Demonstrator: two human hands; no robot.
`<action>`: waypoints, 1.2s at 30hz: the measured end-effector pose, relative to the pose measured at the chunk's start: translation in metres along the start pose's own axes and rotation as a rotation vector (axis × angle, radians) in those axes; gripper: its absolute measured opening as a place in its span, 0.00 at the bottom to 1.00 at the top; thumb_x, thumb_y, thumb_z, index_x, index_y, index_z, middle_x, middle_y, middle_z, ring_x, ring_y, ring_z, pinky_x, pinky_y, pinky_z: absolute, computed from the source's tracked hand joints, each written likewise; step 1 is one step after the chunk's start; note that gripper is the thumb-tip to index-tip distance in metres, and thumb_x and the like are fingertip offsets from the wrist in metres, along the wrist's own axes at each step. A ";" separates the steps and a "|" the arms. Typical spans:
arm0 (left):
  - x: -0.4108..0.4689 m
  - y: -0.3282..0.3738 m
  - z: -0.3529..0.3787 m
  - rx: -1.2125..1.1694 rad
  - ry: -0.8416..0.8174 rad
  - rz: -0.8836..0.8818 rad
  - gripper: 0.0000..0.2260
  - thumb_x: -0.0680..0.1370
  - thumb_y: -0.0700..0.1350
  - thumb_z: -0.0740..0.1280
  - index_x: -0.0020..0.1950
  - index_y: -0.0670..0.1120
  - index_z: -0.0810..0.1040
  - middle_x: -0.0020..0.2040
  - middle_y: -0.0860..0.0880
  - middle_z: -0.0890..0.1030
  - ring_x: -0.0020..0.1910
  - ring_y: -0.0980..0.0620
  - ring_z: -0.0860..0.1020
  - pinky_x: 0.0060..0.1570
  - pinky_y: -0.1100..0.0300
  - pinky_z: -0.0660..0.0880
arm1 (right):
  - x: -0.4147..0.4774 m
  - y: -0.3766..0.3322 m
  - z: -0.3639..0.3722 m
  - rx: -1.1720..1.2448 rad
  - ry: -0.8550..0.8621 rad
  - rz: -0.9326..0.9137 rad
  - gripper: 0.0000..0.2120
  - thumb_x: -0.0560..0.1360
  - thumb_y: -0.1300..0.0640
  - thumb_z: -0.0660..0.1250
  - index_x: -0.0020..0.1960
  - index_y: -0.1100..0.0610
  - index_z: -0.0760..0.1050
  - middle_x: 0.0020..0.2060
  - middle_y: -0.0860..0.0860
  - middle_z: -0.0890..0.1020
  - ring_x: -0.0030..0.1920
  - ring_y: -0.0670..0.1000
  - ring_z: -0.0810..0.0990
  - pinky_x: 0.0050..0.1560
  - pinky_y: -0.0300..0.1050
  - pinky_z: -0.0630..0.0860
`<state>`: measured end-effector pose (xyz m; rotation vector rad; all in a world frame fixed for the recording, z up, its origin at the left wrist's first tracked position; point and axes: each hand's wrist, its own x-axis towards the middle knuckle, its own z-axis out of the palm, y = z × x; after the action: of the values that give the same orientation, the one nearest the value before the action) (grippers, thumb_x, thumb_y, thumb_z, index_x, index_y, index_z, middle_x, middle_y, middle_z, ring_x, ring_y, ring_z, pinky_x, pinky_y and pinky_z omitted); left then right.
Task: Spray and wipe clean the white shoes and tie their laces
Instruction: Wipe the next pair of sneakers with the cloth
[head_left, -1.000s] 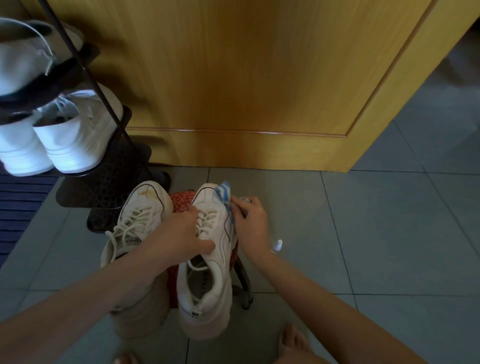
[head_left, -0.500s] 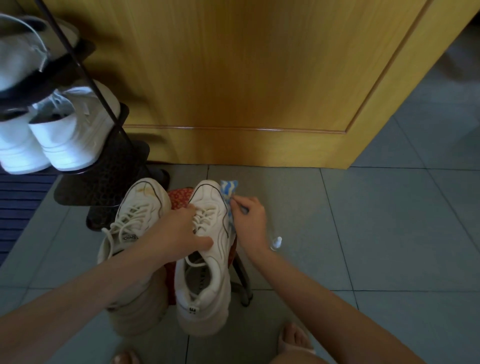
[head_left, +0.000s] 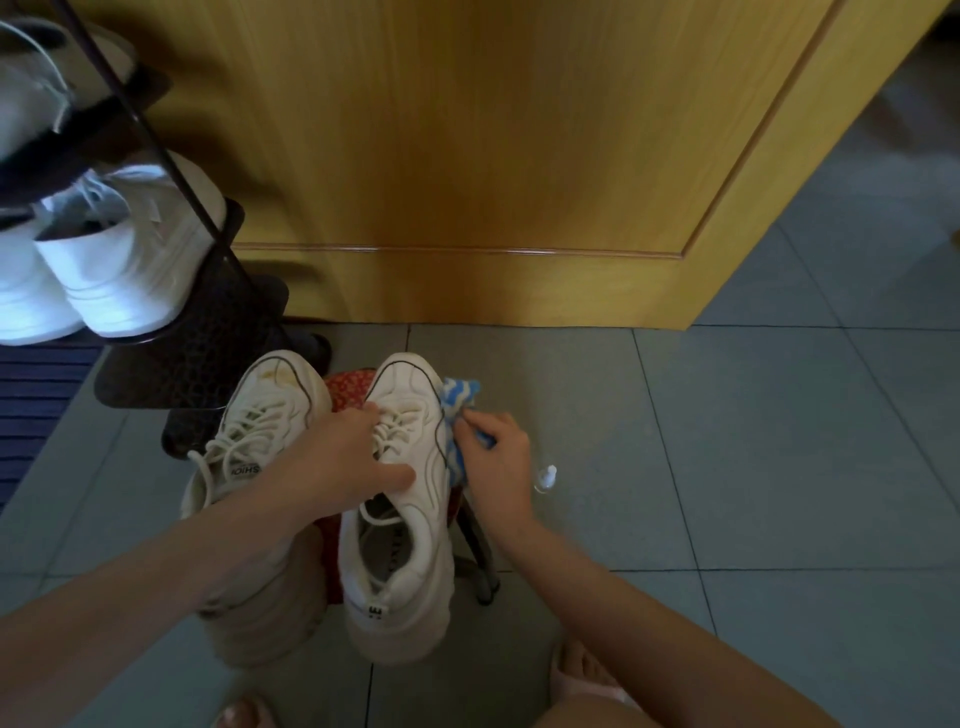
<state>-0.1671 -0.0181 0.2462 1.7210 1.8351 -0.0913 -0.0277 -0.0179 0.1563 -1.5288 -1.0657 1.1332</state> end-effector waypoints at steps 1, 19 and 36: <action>0.000 0.000 0.000 0.000 0.003 -0.005 0.38 0.72 0.54 0.71 0.75 0.42 0.59 0.73 0.46 0.65 0.70 0.49 0.66 0.63 0.59 0.65 | 0.004 -0.001 0.002 -0.004 0.002 -0.009 0.07 0.75 0.63 0.66 0.51 0.61 0.81 0.44 0.52 0.75 0.42 0.43 0.75 0.43 0.25 0.71; 0.001 -0.002 0.001 -0.042 -0.002 -0.031 0.38 0.71 0.54 0.71 0.75 0.43 0.57 0.71 0.47 0.67 0.67 0.49 0.69 0.58 0.60 0.68 | 0.026 -0.019 -0.008 0.090 -0.123 0.009 0.24 0.78 0.64 0.61 0.70 0.46 0.65 0.41 0.47 0.80 0.35 0.41 0.75 0.38 0.31 0.73; -0.002 -0.001 0.002 -0.068 0.038 -0.042 0.35 0.72 0.52 0.71 0.74 0.43 0.61 0.70 0.47 0.69 0.66 0.49 0.70 0.54 0.62 0.66 | -0.053 0.021 -0.046 -0.327 -0.429 -0.475 0.16 0.78 0.53 0.61 0.64 0.55 0.76 0.45 0.47 0.71 0.43 0.40 0.72 0.48 0.28 0.68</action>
<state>-0.1672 -0.0207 0.2449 1.6484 1.8798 -0.0130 0.0091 -0.0813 0.1518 -1.1878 -1.8684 0.9978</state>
